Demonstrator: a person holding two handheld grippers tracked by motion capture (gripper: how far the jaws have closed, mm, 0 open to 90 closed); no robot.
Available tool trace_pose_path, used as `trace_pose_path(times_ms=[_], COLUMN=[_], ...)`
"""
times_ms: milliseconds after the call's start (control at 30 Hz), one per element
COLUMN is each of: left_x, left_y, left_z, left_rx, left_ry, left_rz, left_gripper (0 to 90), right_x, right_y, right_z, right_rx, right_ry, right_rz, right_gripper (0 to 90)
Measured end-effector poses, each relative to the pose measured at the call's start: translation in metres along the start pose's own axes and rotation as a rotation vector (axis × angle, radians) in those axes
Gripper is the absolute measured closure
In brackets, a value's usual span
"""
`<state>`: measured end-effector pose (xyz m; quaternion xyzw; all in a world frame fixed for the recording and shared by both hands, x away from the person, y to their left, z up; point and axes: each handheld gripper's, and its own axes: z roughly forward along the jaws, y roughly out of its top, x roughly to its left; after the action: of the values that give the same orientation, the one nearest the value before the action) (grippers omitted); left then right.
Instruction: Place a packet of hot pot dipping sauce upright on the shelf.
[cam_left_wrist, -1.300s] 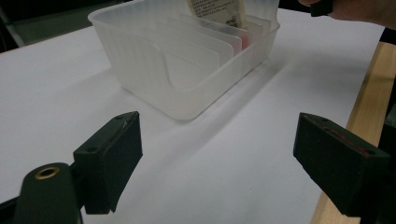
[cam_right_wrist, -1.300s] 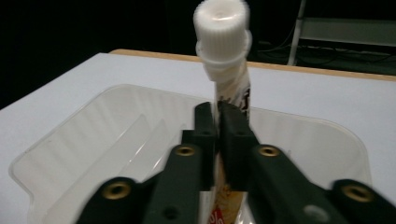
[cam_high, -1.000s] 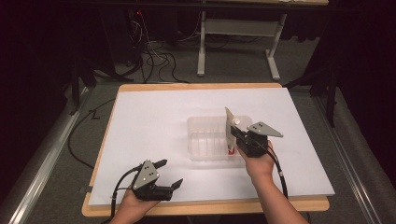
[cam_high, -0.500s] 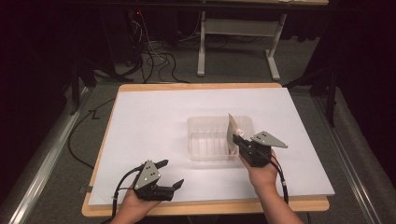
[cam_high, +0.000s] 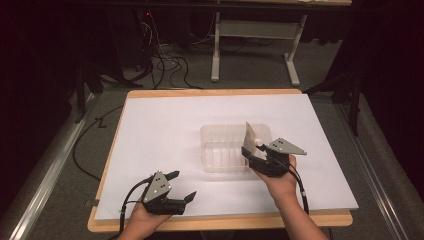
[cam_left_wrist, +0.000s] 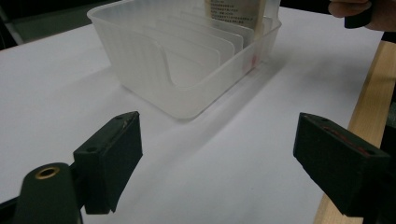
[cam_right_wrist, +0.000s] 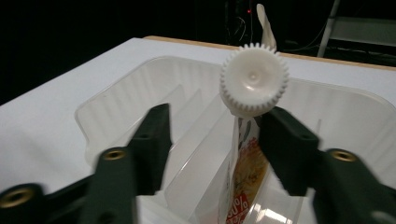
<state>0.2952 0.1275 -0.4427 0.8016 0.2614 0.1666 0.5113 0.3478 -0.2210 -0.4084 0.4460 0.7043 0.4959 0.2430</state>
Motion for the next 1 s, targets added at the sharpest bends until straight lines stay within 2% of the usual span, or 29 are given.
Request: trace_pose_path(times_ms=[33,167,333,500,600,733,867,1000], left_x=[0.0,0.0,0.0,0.002,0.003,0.002,0.001,-0.001], left_y=[0.0,0.0,0.0,0.0,0.0,0.0,-0.001,-0.003], left_z=[0.0,0.0,0.0,-0.001,-0.002,-0.001,0.001,0.003], left_rx=[-0.001,0.0,0.001,-0.003,-0.003,-0.003,0.008,0.008], left_ry=[0.001,0.002,0.003,0.02,0.024,0.024,0.017,0.004], left_rz=[0.0,0.001,0.0,-0.01,-0.011,-0.01,-0.009,-0.024], left_gripper=[16.3,16.2,16.2,16.0,15.9,15.9,15.9,15.9], right_x=[0.001,0.002,0.001,-0.003,-0.012,-0.028,-0.049,-0.061], right_y=[0.001,0.004,0.006,0.004,-0.004,-0.018,-0.036,-0.057], right_z=[0.0,-0.004,-0.013,-0.032,-0.047,-0.066,-0.087,-0.103], right_rx=[-0.002,-0.007,-0.008,-0.03,-0.03,-0.018,0.005,0.008], right_ry=[-0.004,-0.009,-0.006,-0.006,-0.022,-0.056,-0.101,-0.14], right_rz=[-0.008,-0.028,-0.042,-0.056,-0.072,-0.064,-0.044,-0.04], right_gripper=[32.0,21.0,17.6,16.8,16.8,16.9,17.0,17.0])
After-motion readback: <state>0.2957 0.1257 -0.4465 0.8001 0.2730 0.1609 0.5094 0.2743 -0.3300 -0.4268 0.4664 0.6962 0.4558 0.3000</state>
